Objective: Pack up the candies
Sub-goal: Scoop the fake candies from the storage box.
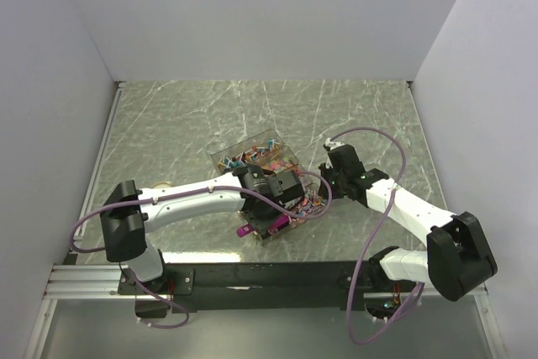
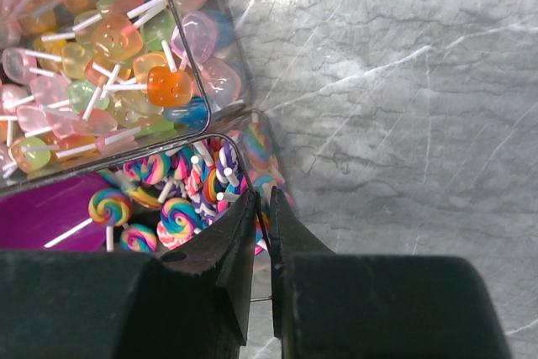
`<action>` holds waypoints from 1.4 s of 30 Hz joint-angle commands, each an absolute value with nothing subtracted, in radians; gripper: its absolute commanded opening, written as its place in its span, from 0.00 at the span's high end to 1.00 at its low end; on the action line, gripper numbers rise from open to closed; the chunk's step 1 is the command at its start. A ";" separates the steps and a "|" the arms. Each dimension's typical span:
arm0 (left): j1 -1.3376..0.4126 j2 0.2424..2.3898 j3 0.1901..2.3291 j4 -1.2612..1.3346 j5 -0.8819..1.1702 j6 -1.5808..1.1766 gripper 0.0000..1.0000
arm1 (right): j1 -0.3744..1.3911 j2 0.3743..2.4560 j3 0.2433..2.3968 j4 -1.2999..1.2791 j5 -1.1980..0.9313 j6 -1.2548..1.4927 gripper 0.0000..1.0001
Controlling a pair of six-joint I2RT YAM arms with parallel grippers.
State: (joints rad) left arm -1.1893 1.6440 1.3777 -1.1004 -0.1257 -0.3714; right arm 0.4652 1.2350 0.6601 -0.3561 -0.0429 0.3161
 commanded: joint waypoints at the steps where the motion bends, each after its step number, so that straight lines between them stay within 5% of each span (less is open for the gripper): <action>1: -1.175 1.586 1.373 -1.154 -0.189 -0.384 0.99 | 0.468 1.250 0.699 -0.391 -0.002 0.336 1.00; 42: -1.201 1.911 1.735 -0.980 -0.086 -0.238 0.99 | 0.525 1.264 0.675 -0.267 -0.166 0.417 1.00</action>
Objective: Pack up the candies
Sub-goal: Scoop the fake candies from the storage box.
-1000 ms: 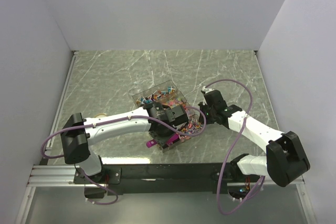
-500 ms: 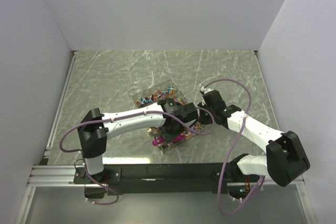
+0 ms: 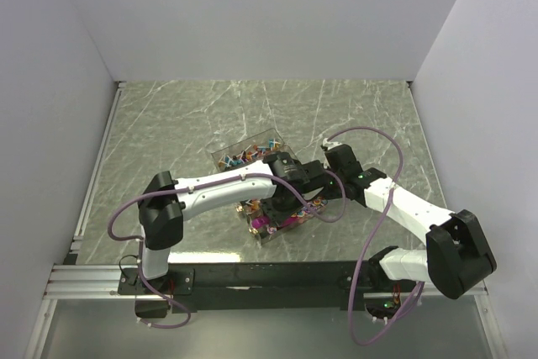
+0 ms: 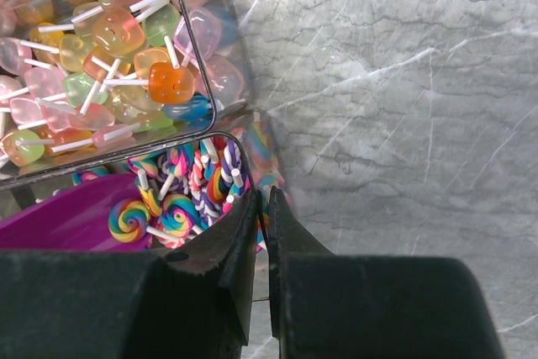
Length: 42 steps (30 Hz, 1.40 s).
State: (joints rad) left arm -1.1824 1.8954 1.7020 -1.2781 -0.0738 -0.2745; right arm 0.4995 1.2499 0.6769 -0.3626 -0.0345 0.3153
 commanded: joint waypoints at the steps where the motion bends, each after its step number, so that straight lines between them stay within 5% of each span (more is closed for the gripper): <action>1: -1.204 1.902 1.729 -0.962 -0.090 -0.233 0.99 | 0.528 1.266 0.670 -0.261 -0.172 0.422 1.00; 17: -1.210 1.801 1.433 -0.631 -0.058 -0.221 0.85 | 0.537 1.299 0.652 -0.215 -0.198 0.442 1.00; 27: -1.210 1.804 1.424 -0.601 -0.124 -0.275 0.99 | 0.540 1.318 0.638 -0.184 -0.218 0.462 1.00; 42: -1.221 1.786 1.471 -0.777 -0.141 -0.382 0.99 | 0.545 1.301 0.669 -0.287 -0.077 0.393 1.00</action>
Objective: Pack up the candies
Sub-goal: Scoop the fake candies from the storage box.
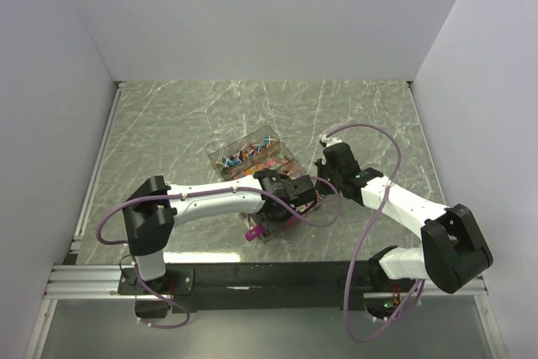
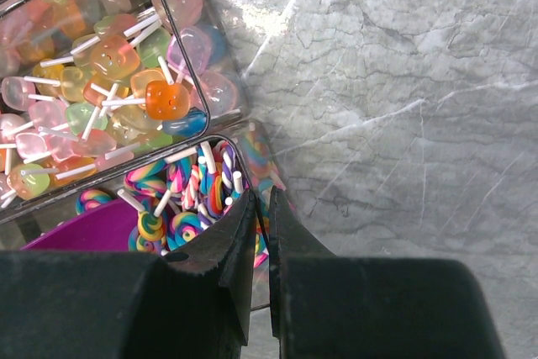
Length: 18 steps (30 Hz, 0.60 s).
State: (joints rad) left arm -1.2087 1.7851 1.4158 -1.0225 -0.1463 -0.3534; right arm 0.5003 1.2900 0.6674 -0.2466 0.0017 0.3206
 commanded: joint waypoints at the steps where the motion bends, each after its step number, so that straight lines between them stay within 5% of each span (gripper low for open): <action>1: -1.221 1.781 1.462 -0.799 -0.138 -0.383 0.99 | 0.545 1.296 0.673 -0.297 -0.065 0.387 1.00; 18: -1.221 1.706 1.442 -1.087 -0.083 -0.445 0.99 | 0.546 1.304 0.710 -0.365 0.094 0.324 1.00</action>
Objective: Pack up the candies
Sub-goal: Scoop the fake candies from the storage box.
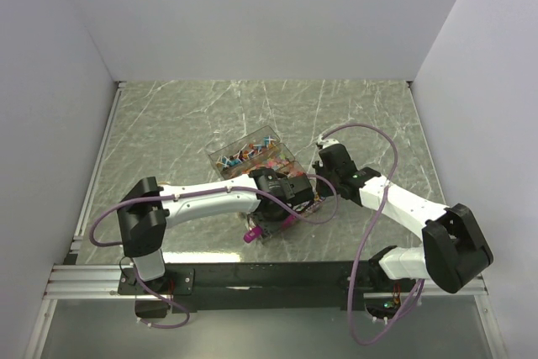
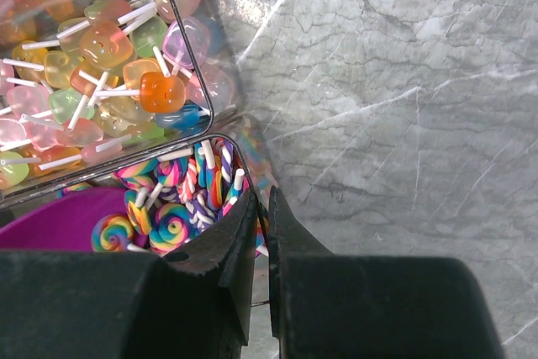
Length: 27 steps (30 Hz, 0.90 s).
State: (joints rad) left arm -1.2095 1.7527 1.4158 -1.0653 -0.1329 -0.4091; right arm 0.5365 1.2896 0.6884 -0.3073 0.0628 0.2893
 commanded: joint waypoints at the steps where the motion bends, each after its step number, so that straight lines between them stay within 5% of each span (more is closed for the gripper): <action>1: -1.221 1.707 1.442 -1.092 -0.086 -0.445 0.99 | 0.545 1.308 0.712 -0.365 0.094 0.324 1.00; 14: -1.221 1.756 1.448 -1.178 -0.071 -0.399 0.99 | 0.545 1.322 0.719 -0.359 0.080 0.314 1.00; 27: -1.223 1.957 1.683 -1.252 -0.084 -0.298 0.99 | 0.552 1.315 0.723 -0.341 0.034 0.321 1.00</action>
